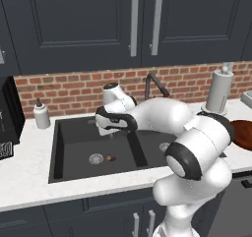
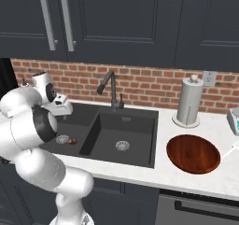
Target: Pick the mushroom from the sink and place it in the bowl. Then pick the bowl and place it in the microwave. Then close the microwave door and press the start button.
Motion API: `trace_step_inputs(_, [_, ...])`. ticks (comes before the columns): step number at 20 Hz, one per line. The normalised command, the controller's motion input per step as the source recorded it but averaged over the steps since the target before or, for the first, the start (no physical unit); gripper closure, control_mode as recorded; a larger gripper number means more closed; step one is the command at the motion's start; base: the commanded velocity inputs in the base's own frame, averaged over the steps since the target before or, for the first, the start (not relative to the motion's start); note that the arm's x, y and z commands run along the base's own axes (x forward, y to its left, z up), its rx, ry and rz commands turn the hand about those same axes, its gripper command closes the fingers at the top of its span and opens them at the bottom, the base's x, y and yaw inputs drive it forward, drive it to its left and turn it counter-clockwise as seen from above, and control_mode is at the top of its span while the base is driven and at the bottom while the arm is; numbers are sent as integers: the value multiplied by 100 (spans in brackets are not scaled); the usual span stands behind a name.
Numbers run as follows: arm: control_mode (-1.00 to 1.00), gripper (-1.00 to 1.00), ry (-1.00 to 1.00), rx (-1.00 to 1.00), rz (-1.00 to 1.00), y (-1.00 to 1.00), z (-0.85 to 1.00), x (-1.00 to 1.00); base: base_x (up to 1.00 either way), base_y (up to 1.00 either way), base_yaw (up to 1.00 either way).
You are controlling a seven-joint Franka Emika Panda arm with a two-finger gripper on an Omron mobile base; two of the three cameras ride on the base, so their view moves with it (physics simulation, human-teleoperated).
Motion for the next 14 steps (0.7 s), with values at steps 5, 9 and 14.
trace_step_inputs(5, [-100, -100, 15, -9, 6, 7, -30, 81, 0, 0, 0])
trace_step_inputs(9, [-100, -100, 13, -9, 8, 1, -49, 89, 0, 0, 0])
trace_step_inputs(14, [-100, -100, 21, -1, 1, 26, -61, 37, 0, 0, 0])
